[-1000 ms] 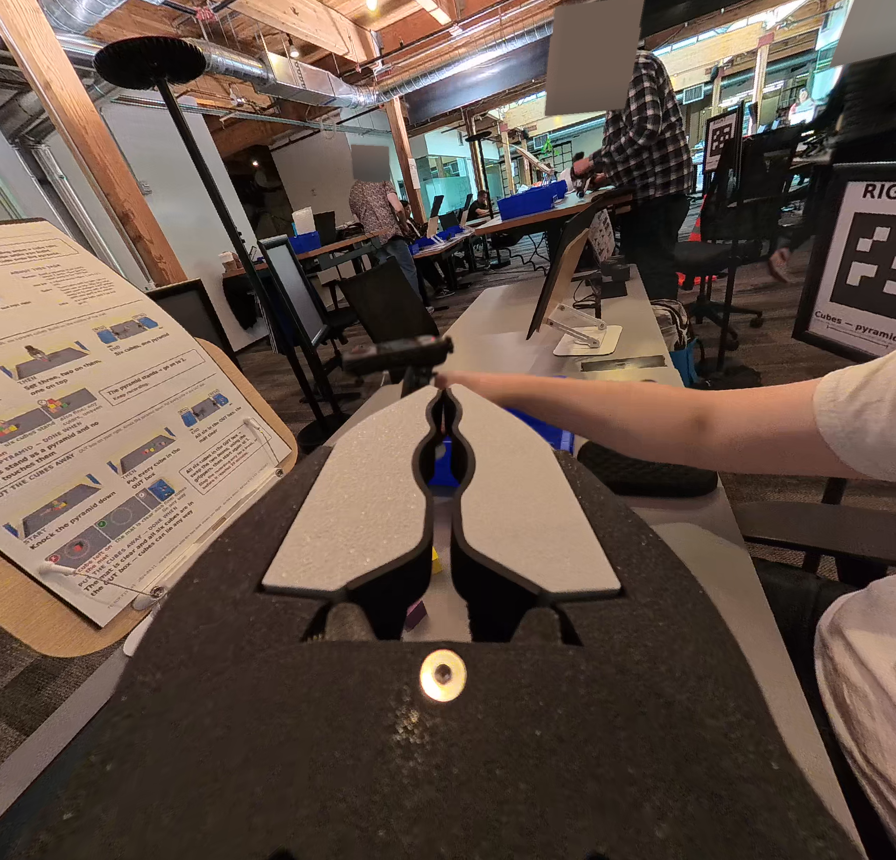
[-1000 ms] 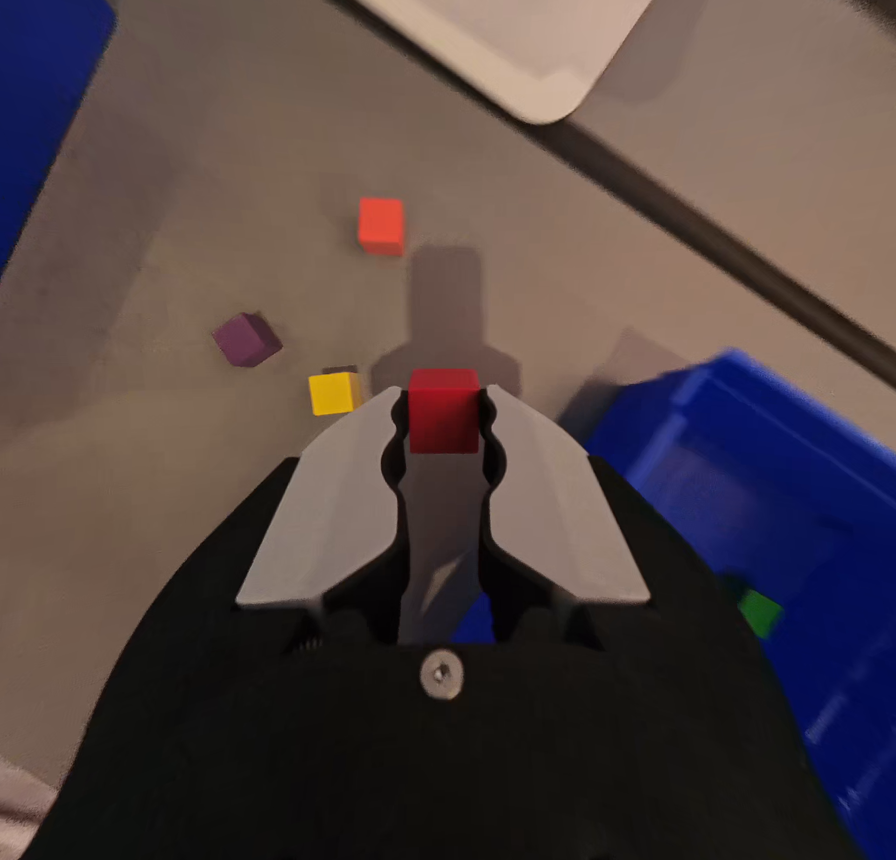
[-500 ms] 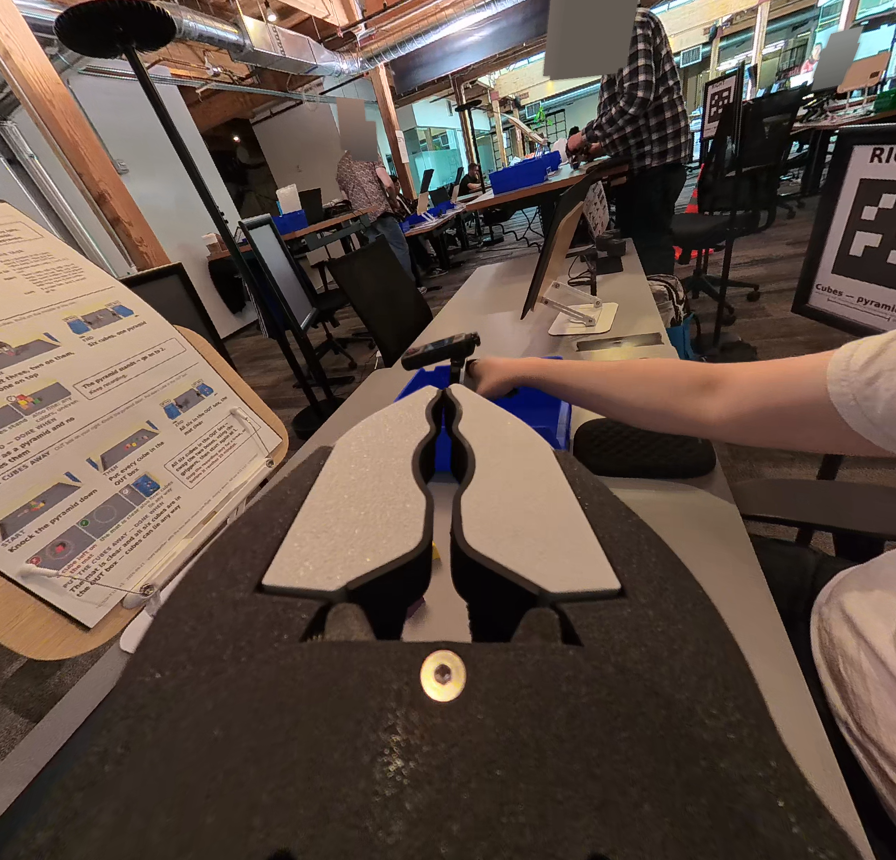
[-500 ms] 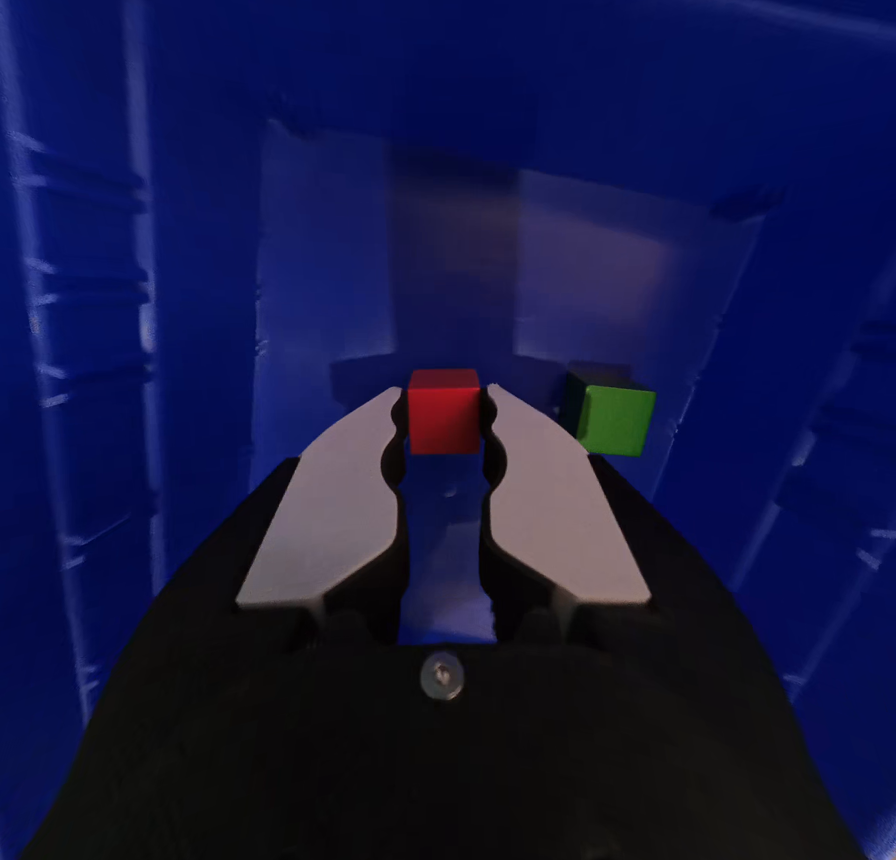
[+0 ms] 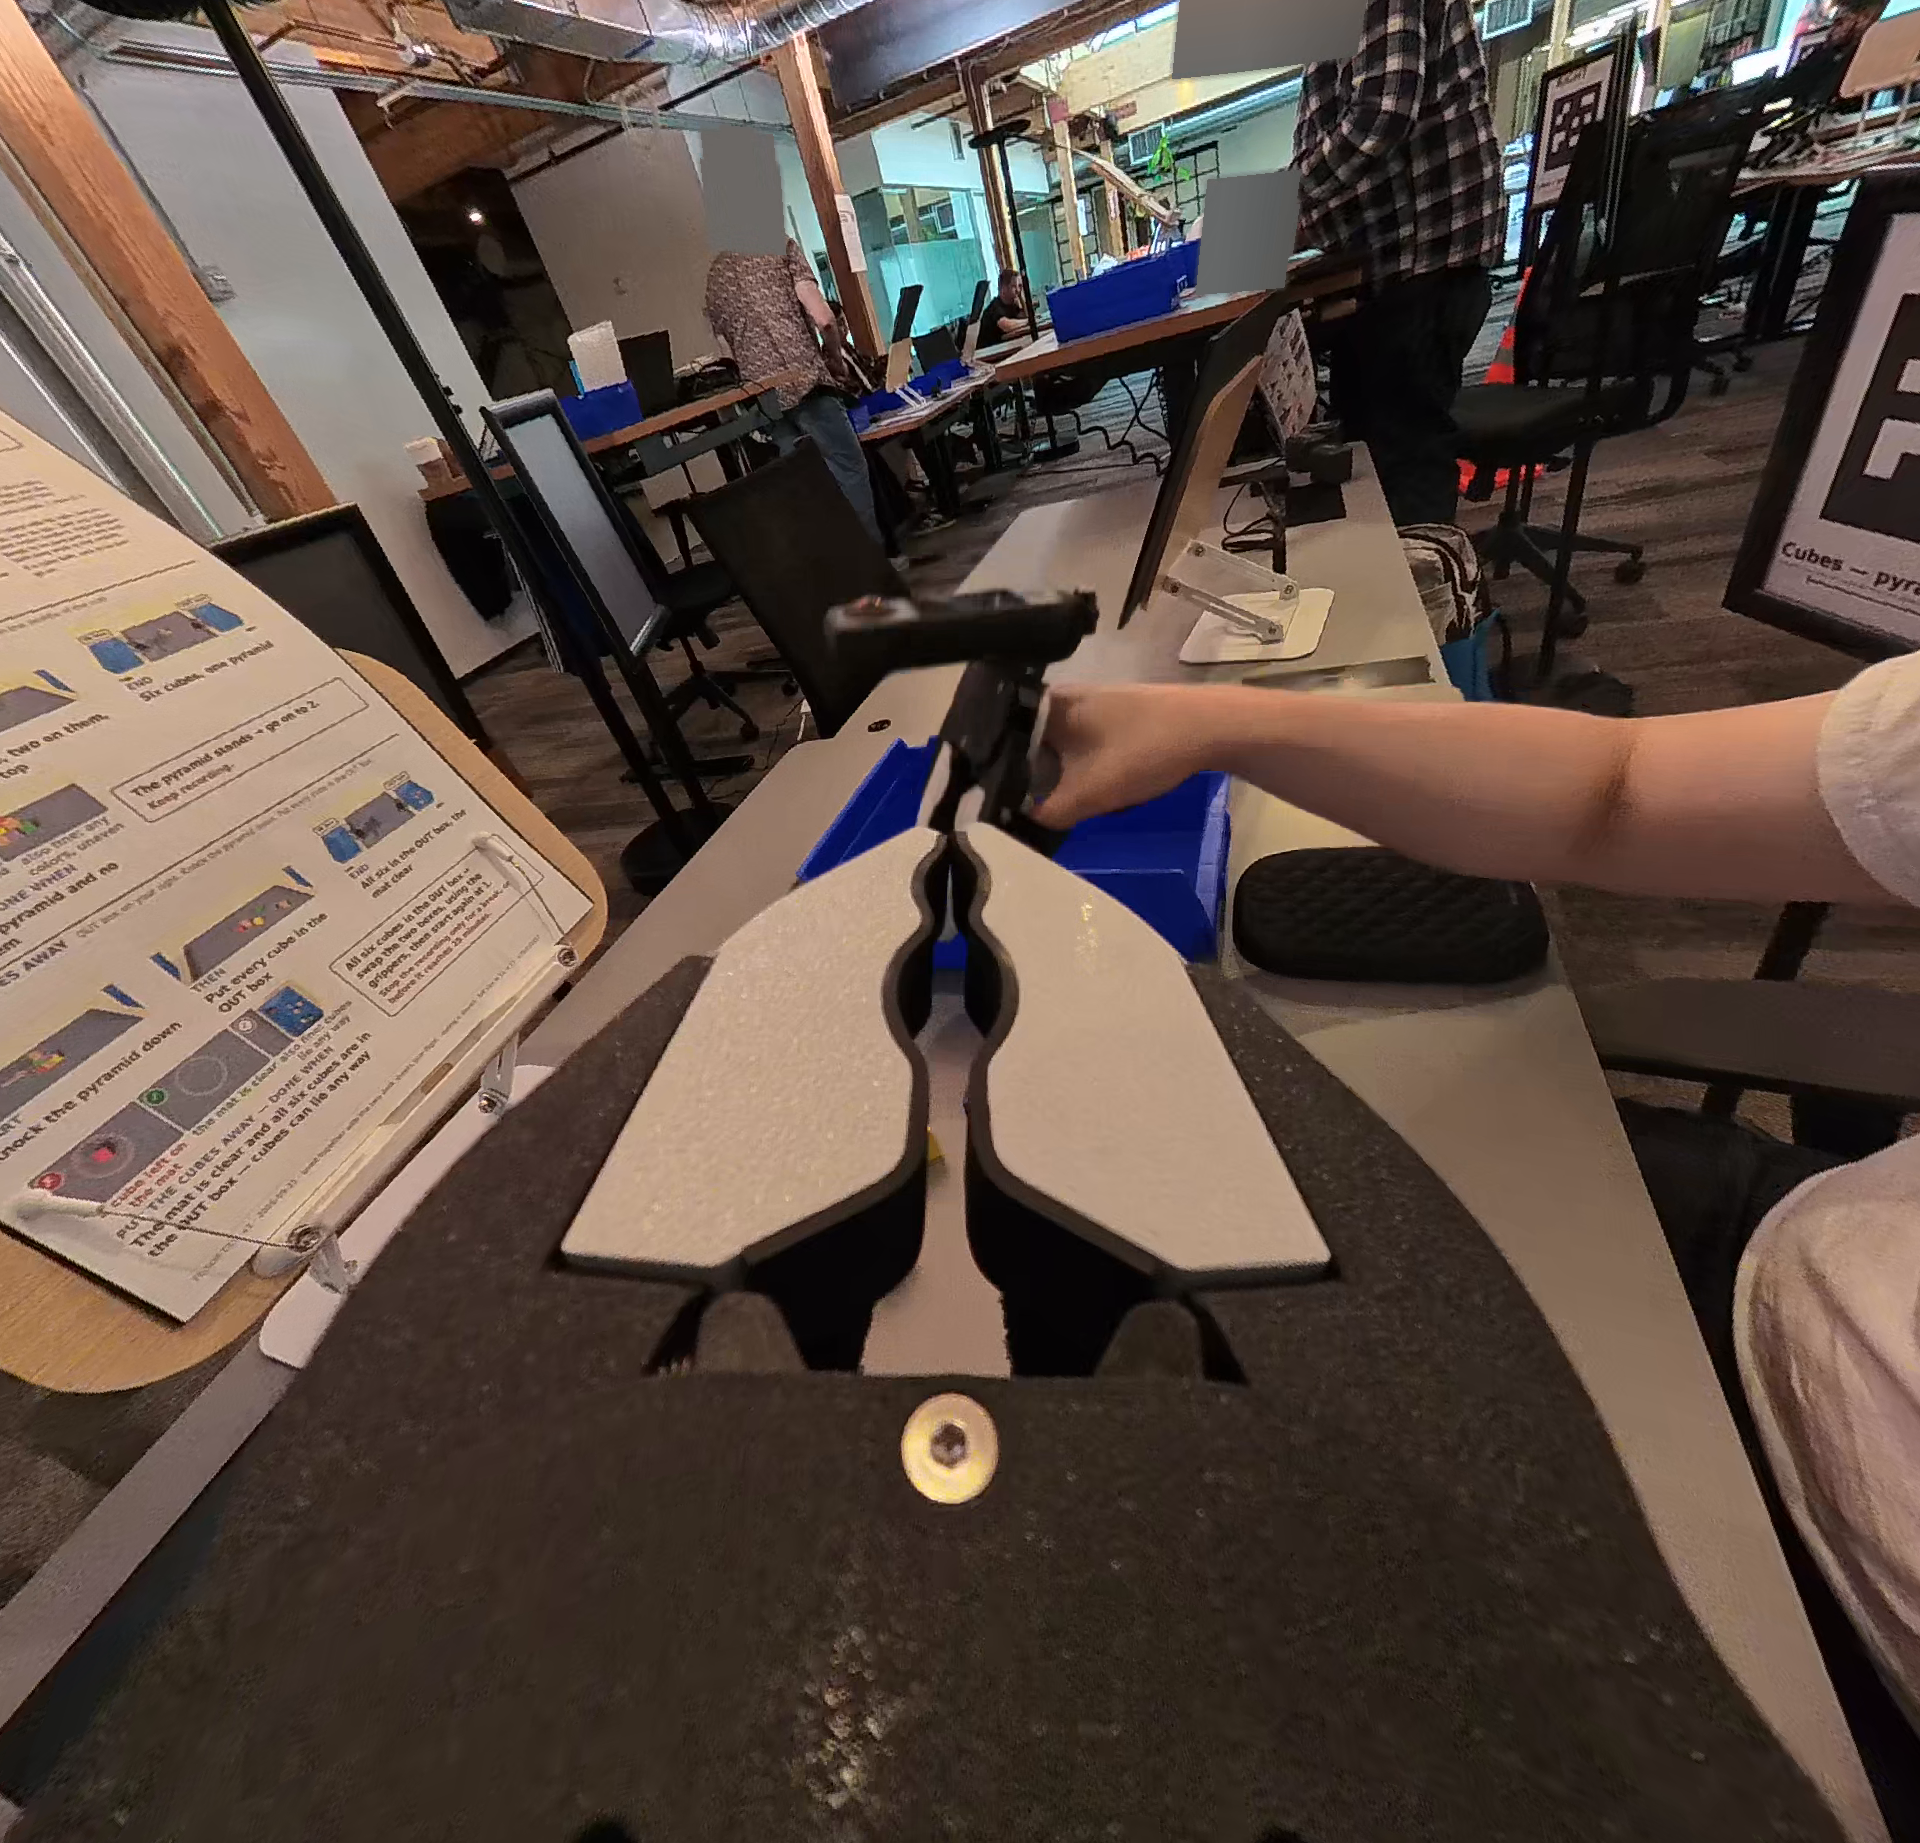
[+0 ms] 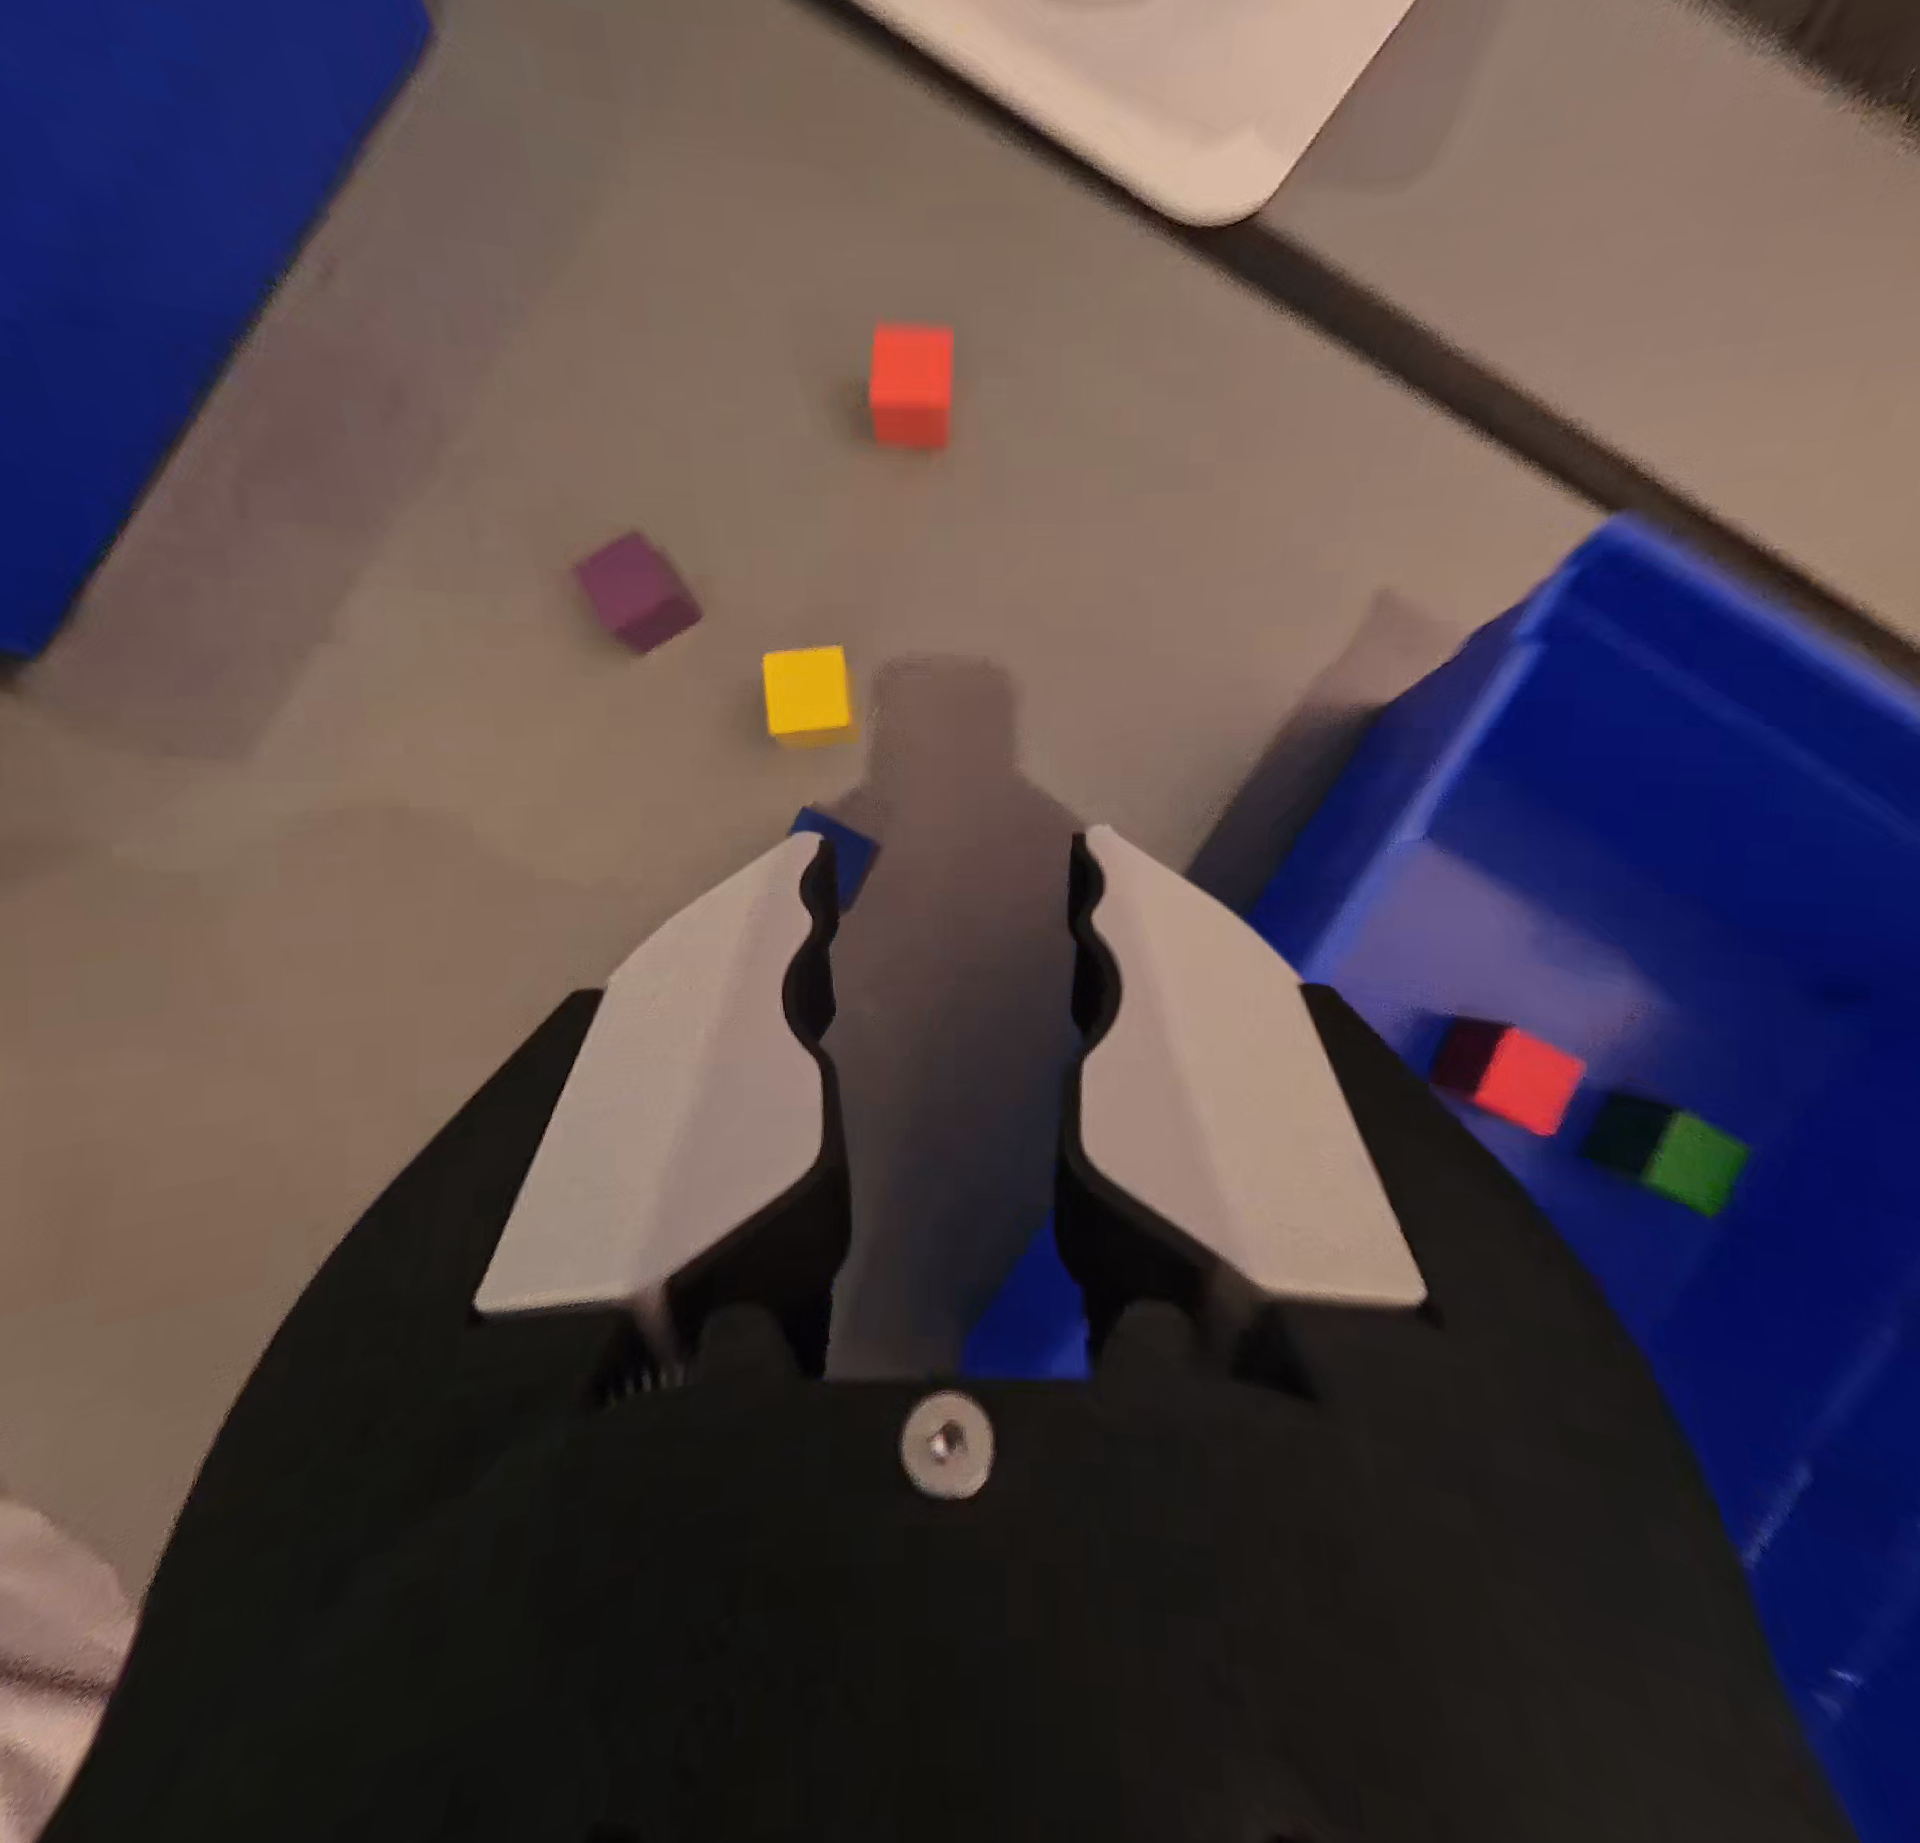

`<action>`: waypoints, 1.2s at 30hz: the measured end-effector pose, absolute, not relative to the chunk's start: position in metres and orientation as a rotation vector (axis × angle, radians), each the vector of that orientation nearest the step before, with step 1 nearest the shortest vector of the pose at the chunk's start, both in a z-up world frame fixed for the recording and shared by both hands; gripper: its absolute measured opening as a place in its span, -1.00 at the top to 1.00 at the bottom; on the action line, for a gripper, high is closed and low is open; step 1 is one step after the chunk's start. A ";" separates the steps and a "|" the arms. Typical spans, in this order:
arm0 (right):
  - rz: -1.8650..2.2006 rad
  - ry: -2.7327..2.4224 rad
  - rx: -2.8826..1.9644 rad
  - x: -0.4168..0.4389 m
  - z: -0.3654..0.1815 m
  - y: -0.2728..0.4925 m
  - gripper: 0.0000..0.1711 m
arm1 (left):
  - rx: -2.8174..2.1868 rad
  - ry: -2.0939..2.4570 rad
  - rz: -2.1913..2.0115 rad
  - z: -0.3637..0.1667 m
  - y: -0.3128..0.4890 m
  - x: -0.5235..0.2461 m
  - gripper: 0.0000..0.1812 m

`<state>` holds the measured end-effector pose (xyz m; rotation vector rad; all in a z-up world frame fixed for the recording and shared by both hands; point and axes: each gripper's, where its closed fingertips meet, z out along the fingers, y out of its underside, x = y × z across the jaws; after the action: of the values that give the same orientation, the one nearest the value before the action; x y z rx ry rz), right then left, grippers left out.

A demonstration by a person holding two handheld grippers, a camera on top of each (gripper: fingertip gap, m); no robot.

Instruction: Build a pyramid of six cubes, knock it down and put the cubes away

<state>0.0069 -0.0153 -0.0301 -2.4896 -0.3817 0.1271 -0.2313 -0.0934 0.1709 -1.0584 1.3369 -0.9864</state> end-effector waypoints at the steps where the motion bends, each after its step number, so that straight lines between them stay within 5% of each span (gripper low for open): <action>1: 0.102 -0.391 -2.539 -0.003 -0.047 -0.016 0.49 | -1.060 1.345 -0.982 0.170 -0.095 -0.230 1.00; 10: -0.001 -0.449 -2.805 -0.028 -0.148 -0.016 0.43 | -1.029 1.372 -0.980 0.171 -0.106 -0.233 1.00; 12: 0.067 -0.488 -2.826 -0.034 -0.150 -0.018 0.65 | -1.025 1.361 -0.983 0.173 -0.104 -0.236 1.00; 18: 0.098 -0.487 -2.447 -0.026 -0.032 -0.005 0.66 | -1.016 1.331 -0.989 0.178 -0.100 -0.241 1.00; 22: -0.064 -0.211 -2.244 0.063 0.046 0.006 0.66 | -1.013 1.334 -0.985 0.178 -0.101 -0.241 1.00; 30: 0.066 0.041 -2.750 0.157 -0.105 -0.009 0.65 | -1.017 1.360 -0.969 0.174 -0.104 -0.236 1.00; 36: 0.077 0.043 -2.793 0.155 -0.141 -0.010 0.65 | -1.033 1.371 -0.972 0.169 -0.103 -0.231 1.00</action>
<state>0.1547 -0.0101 -0.1407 -2.7927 0.0427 0.0771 -0.2306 -0.1026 0.1693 -1.0331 1.3706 -0.9717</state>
